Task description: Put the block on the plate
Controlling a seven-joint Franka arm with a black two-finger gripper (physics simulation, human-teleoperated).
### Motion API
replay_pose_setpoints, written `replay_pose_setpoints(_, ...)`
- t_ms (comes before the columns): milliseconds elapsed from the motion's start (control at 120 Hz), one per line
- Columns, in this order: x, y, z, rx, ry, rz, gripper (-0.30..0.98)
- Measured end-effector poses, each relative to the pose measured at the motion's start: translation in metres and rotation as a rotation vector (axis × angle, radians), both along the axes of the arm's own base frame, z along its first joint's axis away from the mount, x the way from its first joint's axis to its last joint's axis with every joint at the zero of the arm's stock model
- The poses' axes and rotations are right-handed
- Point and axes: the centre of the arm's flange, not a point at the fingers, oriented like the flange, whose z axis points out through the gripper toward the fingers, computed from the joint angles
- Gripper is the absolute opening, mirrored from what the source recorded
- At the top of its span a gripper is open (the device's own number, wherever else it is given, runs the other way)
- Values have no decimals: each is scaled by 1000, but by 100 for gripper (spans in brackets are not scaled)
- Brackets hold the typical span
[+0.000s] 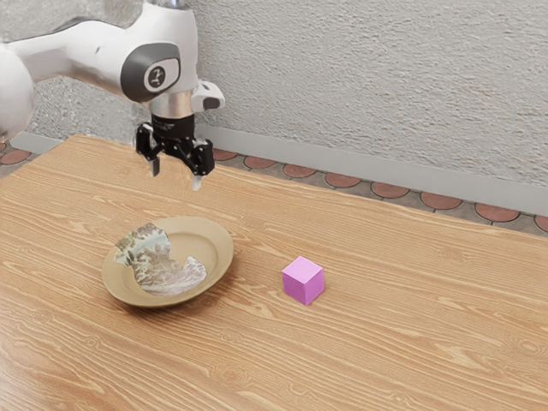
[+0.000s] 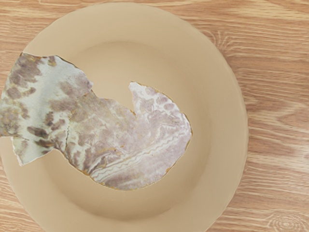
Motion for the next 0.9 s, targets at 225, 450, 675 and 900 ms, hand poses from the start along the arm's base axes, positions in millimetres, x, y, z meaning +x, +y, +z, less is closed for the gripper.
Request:
replay_pose_setpoints(225,36,-56,-96,-114,23,-92,69)
replay_pose_setpoints(450,52,-116,-157,-218,14,-212,69)
replay_pose_setpoints(675,60,-140,-191,-259,9,-282,69)
replay_pose_setpoints(900,71,-166,-207,-258,-17,-351,69)
